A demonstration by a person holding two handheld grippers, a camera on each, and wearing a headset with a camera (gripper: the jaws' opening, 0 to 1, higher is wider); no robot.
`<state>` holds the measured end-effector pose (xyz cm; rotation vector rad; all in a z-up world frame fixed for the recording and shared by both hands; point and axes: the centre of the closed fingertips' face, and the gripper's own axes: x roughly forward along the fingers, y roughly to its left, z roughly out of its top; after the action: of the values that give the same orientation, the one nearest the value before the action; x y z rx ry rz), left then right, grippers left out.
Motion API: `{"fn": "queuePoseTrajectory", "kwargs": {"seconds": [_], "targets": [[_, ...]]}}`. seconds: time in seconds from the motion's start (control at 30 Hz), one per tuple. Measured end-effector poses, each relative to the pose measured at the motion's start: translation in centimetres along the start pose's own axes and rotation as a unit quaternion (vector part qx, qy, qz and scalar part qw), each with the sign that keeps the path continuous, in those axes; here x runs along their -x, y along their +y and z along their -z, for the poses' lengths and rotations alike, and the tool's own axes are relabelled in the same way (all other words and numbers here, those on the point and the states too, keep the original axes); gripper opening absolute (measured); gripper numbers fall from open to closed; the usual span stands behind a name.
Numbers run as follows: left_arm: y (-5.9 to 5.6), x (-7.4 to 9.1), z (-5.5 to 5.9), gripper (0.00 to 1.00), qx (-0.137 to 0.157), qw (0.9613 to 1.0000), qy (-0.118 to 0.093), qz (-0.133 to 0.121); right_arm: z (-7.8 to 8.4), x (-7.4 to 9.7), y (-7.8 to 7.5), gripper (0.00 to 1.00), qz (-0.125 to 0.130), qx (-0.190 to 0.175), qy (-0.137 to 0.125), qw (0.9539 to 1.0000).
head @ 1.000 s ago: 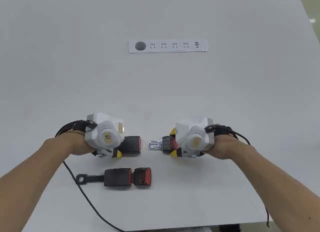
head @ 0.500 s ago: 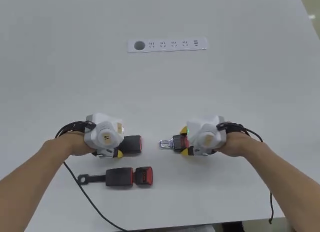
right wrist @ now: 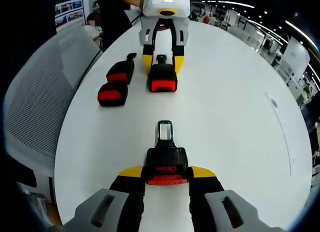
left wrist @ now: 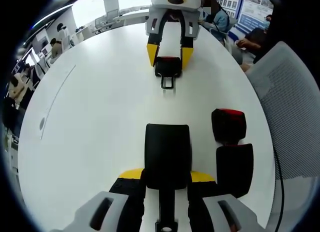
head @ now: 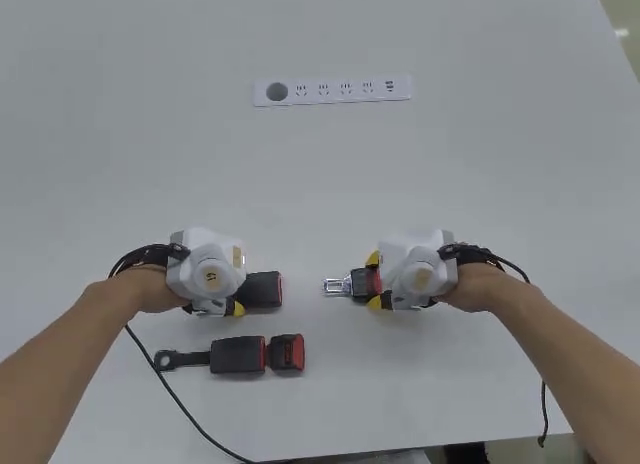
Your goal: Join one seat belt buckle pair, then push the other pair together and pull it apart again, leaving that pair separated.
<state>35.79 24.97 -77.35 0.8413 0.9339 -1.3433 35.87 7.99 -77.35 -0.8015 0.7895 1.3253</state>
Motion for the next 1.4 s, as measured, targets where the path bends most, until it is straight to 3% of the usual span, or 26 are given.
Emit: {"fn": "queuePoseTrajectory", "kwargs": {"seconds": [0.2,0.47,0.73,0.83,0.93,0.97,1.03,1.17,1.37,1.4], "targets": [[0.1,0.0,0.1,0.36,0.001,1.0000,-0.002,-0.008,0.3,-0.1,-0.1,0.32,0.008,0.023,0.008,0.9997],[0.4,0.2,0.6,0.41,0.004,0.9999,-0.003,-0.015,-0.2,1.1,-0.1,0.39,0.019,0.016,0.000,0.9997],[0.6,1.0,1.8,0.42,0.031,0.9992,-0.014,-0.023,-0.1,2.0,-0.2,0.45,0.028,0.009,-0.002,0.9996],[0.5,1.5,2.5,0.43,0.041,0.9988,-0.015,-0.024,0.4,2.3,-0.1,0.47,0.031,0.005,0.001,0.9995],[0.0,1.9,2.3,0.44,0.056,0.9978,-0.022,-0.027,0.8,2.7,0.1,0.48,0.032,0.005,0.002,0.9995],[0.2,2.2,2.9,0.44,0.060,0.9974,-0.027,-0.030,1.1,2.8,0.2,0.49,0.033,0.004,0.003,0.9994],[0.0,2.7,3.0,0.44,0.067,0.9968,-0.032,-0.031,1.5,3.1,0.3,0.50,0.037,0.000,0.004,0.9993],[0.3,3.6,4.5,0.45,0.104,0.9921,-0.059,-0.040,2.1,3.6,0.7,0.53,0.041,-0.013,-0.001,0.9991],[-1.4,4.8,4.1,0.50,0.136,0.9844,-0.093,-0.060,2.8,4.1,1.6,0.56,0.049,-0.037,-0.012,0.9980],[-1.3,4.6,4.7,0.52,0.143,0.9828,-0.099,-0.063,2.8,4.2,1.8,0.57,0.054,-0.043,-0.014,0.9976]]}}
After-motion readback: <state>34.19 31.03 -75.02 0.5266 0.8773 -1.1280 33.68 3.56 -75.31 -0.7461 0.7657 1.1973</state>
